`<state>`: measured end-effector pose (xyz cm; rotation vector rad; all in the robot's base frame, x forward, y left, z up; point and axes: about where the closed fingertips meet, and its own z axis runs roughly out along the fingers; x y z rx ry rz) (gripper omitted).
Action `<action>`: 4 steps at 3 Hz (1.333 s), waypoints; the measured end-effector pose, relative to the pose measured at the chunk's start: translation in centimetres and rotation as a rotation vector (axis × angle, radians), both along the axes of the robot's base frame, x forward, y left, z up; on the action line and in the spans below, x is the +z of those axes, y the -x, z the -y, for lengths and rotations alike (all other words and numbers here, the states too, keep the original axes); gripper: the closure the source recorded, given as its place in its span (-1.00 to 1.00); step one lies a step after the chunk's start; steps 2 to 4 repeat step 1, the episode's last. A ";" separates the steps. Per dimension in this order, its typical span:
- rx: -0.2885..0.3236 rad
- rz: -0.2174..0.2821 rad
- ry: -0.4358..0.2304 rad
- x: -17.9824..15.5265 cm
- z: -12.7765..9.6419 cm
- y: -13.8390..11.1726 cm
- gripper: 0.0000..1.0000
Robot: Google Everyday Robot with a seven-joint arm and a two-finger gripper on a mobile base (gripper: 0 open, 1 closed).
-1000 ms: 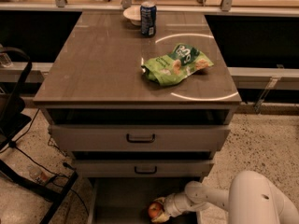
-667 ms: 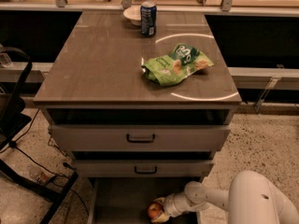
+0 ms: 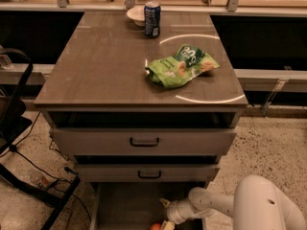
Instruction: Place apple into bottom drawer
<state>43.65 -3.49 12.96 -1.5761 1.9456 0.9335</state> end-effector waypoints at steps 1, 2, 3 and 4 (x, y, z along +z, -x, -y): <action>0.000 0.000 0.000 0.0 0.0 0.0 -1.00; 0.000 0.000 0.000 0.0 0.0 0.0 -1.00; 0.000 0.000 0.000 0.0 0.0 0.0 -1.00; 0.000 0.000 0.000 0.0 0.0 0.0 -1.00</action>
Offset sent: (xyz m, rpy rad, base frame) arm 0.0000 0.0000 0.0000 0.0000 0.0000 0.0000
